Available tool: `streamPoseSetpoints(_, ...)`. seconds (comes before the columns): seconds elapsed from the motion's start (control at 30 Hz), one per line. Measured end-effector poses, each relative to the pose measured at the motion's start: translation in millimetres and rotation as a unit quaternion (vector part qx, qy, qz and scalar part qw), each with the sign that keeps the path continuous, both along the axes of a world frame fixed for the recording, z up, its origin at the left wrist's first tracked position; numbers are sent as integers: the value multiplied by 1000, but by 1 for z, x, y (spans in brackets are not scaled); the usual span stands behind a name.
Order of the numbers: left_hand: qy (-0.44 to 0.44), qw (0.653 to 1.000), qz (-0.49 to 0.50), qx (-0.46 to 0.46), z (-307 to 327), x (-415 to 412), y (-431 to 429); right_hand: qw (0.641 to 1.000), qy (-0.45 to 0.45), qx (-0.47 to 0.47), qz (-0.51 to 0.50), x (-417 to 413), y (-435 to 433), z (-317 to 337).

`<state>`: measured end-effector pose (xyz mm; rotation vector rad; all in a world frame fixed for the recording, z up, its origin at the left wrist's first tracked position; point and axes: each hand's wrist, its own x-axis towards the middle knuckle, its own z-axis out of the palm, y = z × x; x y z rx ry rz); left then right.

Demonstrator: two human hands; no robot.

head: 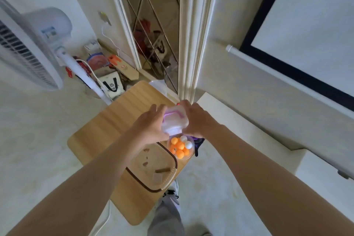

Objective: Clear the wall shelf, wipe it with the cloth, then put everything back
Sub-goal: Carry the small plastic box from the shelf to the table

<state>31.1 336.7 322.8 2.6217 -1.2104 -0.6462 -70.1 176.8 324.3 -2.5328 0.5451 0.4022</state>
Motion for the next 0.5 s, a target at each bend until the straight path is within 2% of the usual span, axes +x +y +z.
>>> streamPoseSetpoints(0.3, 21, 996, 89, -17, -112, 140, -42, 997, 38, -48, 38, 168, -41, -105)
streamPoseSetpoints(0.5, 49, 992, 113, -8, -198, 171, -65, 991, 81, -91, 59, 210, -59, -189)
